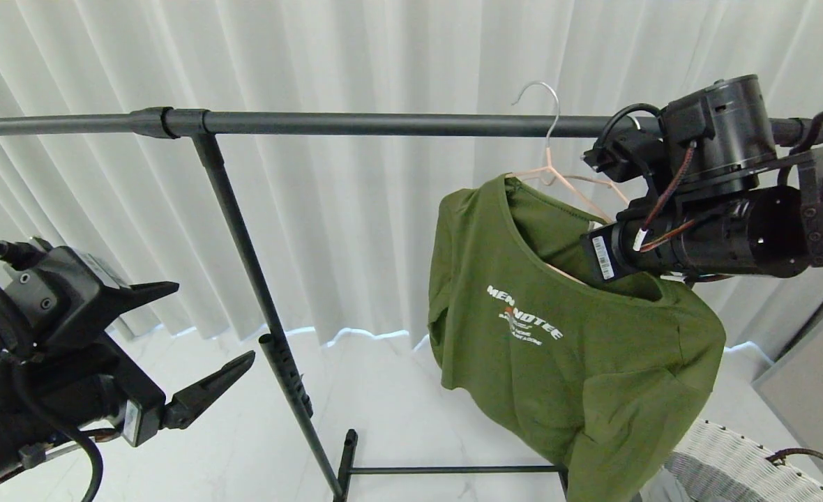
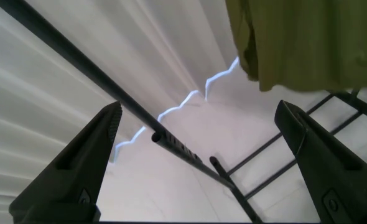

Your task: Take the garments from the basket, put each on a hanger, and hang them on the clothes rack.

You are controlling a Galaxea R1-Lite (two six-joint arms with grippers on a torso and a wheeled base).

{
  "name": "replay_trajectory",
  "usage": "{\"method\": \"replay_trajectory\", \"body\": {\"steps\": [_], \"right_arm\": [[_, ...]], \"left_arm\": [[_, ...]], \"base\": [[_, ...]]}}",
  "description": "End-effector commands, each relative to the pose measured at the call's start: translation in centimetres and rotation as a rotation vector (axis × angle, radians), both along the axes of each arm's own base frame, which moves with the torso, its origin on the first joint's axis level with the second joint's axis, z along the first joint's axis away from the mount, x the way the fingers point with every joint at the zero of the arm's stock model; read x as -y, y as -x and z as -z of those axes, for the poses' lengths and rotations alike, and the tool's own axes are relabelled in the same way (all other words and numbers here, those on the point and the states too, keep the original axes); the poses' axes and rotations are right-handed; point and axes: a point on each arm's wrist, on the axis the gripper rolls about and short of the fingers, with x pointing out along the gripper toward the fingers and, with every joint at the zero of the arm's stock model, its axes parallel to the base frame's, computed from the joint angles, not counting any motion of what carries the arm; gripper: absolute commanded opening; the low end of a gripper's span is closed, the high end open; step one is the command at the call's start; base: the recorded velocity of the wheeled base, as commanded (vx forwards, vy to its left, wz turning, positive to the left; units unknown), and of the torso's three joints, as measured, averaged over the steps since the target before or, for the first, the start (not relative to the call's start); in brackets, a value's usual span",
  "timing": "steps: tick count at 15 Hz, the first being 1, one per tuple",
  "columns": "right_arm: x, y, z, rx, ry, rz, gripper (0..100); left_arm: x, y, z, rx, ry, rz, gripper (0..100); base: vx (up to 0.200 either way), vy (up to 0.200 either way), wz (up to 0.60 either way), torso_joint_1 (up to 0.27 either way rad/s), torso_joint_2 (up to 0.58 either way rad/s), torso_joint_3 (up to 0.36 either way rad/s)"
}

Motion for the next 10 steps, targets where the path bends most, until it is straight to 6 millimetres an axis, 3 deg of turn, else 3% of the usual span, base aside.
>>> {"method": "replay_trajectory", "body": {"steps": [1, 10], "right_arm": [[-0.1, -0.5, 0.5, -0.008, 0.012, 0.018, 0], [-0.6, -3.3, 1.5, 0.009, 0.036, 0.104, 0]], "left_arm": [[0.1, 0.1, -0.1, 0.005, 0.001, 0.006, 100], [0.1, 0.2, 0.0, 0.003, 0.001, 0.008, 100]], "base": [[0.000, 0.000, 0.00, 0.000, 0.00, 0.000], [0.000, 0.000, 0.00, 0.000, 0.00, 0.000]]}}
